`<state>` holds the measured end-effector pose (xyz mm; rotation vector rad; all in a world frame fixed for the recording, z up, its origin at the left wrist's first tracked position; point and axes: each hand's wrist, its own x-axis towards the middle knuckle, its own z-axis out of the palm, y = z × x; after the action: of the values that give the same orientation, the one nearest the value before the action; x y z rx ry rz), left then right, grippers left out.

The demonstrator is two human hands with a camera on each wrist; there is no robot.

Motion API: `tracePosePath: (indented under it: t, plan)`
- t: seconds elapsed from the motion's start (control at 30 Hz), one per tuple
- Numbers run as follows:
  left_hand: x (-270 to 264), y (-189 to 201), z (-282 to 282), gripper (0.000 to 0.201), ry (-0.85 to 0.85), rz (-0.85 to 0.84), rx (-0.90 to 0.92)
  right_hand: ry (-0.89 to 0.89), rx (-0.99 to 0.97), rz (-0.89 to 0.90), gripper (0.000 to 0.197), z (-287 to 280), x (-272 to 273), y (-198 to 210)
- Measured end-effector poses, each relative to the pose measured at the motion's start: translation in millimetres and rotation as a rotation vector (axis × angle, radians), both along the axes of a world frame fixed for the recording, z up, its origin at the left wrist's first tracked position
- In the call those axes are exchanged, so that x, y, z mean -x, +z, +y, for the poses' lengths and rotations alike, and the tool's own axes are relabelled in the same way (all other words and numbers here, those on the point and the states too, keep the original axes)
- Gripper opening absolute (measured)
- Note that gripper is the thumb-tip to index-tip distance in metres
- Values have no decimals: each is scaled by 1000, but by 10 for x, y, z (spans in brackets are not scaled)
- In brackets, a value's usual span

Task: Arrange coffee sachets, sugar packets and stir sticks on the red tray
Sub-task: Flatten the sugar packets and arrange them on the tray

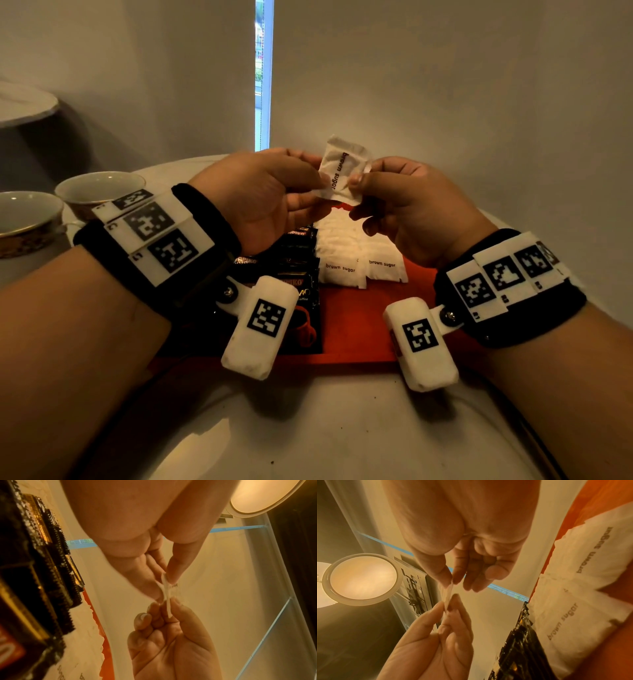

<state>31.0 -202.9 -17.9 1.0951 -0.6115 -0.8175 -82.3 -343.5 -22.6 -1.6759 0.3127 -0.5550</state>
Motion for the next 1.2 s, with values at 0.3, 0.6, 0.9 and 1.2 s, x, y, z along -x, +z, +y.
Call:
tracePosePath:
  t: [0.3,0.6,0.9,1.2]
  plan:
    - [-21,-20,20,37,-112,-153,-102,38,-3,-55,18,-8,3,2]
    - [-25,-25,3,12,-86,-131,-65,36,-33,-125,9,30,-7,4]
    - [-48,-45,-17,34,-79,-145,-74,24,23,-118,9,41,-12,1]
    - [-45,-26,-12,22,0,-123,-59,-16,68,-74,16,-146,66,57]
